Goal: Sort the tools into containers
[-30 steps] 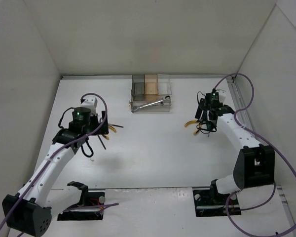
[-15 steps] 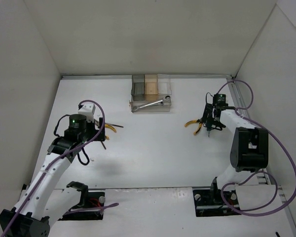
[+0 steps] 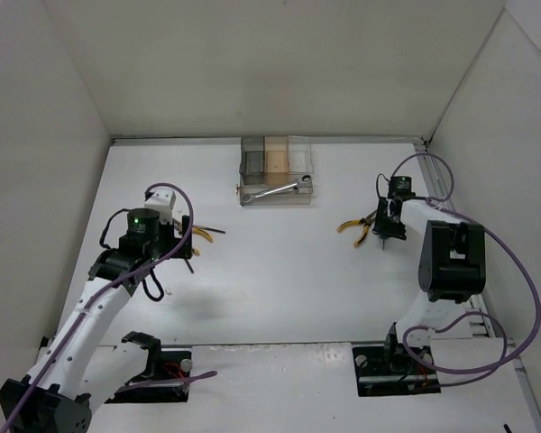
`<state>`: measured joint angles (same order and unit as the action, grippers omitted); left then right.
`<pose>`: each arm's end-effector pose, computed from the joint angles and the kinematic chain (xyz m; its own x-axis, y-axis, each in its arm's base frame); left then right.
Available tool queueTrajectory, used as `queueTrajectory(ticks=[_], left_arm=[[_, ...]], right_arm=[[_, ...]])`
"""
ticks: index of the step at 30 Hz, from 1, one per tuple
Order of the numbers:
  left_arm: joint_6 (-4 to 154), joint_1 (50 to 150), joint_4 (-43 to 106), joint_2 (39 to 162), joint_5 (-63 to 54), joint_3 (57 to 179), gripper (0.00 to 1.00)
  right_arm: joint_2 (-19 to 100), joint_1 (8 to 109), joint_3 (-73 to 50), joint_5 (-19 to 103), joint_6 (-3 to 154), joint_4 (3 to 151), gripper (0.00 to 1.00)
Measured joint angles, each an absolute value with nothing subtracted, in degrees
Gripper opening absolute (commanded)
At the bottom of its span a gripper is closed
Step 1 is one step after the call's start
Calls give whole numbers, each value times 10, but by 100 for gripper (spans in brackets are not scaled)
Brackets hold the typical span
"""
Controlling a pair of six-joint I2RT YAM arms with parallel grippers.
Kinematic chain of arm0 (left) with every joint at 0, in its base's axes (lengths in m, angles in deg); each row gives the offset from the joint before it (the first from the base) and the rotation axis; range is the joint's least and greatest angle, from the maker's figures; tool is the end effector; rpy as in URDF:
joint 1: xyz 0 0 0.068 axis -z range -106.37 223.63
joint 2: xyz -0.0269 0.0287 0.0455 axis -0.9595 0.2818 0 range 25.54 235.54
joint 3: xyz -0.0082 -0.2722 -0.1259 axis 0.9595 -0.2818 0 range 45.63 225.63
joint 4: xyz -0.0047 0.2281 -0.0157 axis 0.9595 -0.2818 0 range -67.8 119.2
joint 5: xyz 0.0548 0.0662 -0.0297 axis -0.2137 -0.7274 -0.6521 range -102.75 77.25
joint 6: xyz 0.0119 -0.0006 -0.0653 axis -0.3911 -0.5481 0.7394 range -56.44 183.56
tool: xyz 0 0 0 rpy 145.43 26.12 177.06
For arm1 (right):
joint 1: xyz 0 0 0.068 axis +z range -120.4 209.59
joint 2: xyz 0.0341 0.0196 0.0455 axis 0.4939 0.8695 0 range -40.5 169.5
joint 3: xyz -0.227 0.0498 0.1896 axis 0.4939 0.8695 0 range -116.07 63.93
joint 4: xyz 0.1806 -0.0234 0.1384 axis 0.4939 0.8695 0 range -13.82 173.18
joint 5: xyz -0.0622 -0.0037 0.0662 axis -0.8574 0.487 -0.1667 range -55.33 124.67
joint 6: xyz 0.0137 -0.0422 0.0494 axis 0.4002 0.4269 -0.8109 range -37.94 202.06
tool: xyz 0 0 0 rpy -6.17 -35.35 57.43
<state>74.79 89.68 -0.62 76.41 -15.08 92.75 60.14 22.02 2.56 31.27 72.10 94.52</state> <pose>0.1489 -0.0406 0.3162 -0.5687 -0.0388 -0.8216 0.1356 0.9808 -0.1402 0.3385 -0.0482 0.2072 -0.7963 0.2801 -0.5361 0.3054 0.9512 0.0433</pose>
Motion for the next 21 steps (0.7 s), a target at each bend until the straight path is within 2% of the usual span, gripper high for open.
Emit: queueTrajectory(ticks=[7,15,21], left_arm=[[747,897,-6,765,-172,927,99],[781,897,-25,740,-197,927,96],[828,897,-53,678,-229,927,97]], right_arm=[[559,276,-17,290,746,971,3],[569,384,-264,331,712,956,4],[696,413,-440,378,677,938,5]])
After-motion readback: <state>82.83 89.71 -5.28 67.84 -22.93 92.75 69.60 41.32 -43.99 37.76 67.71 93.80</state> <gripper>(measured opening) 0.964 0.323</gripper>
